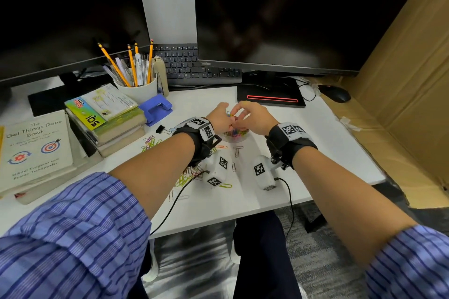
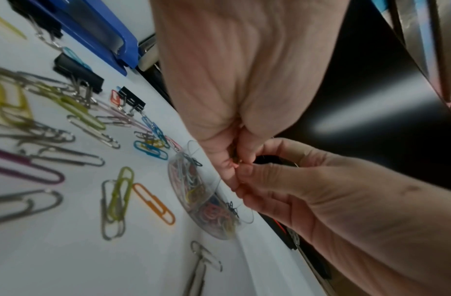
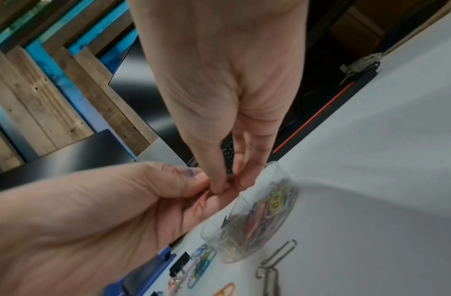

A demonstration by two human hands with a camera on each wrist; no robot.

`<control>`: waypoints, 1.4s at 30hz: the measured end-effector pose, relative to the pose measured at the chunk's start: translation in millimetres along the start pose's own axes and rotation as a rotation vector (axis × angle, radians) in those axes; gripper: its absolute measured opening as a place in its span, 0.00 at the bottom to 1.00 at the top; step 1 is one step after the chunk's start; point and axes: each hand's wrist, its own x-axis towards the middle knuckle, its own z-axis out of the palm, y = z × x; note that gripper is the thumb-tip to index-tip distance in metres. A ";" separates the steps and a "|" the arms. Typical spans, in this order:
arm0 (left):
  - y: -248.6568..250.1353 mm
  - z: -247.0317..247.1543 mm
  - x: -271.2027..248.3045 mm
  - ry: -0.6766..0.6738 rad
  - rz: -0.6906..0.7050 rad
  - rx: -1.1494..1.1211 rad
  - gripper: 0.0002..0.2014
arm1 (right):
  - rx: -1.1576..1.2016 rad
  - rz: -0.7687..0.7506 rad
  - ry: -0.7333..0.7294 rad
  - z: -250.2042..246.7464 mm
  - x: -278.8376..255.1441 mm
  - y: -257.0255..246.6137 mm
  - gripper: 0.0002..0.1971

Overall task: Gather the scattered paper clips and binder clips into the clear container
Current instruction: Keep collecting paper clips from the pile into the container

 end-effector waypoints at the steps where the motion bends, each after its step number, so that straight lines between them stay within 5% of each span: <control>1: 0.7 -0.6 1.1 -0.001 0.003 0.021 0.31 | -0.007 -0.024 0.006 0.6 0.0 1.2 0.11; 13: -1.2 -22.1 8.3 -0.165 0.150 0.179 0.27 | -0.304 0.065 -0.030 -8.5 4.7 9.4 0.07; 17: -2.8 -22.1 6.0 -0.108 0.190 0.136 0.23 | -0.306 0.070 0.009 -5.4 6.0 6.8 0.09; 21: -3.8 -18.4 3.3 -0.056 0.189 0.148 0.25 | -0.305 0.011 -0.043 3.7 5.0 2.0 0.14; 26: -3.5 -21.0 -2.5 -0.004 0.272 0.134 0.32 | -0.328 0.122 0.058 -0.1 13.9 8.9 0.18; 31: -5.9 -28.4 -0.6 0.180 0.249 0.395 0.26 | -0.498 0.172 -0.070 2.4 16.8 5.7 0.26; 37: -2.0 -23.4 -2.8 -0.079 0.126 0.833 0.32 | -0.449 0.104 -0.018 0.4 12.9 6.7 0.20; 42: -3.8 -23.0 -0.5 -0.147 0.083 0.829 0.40 | -0.452 0.006 0.011 -2.3 8.9 0.9 0.17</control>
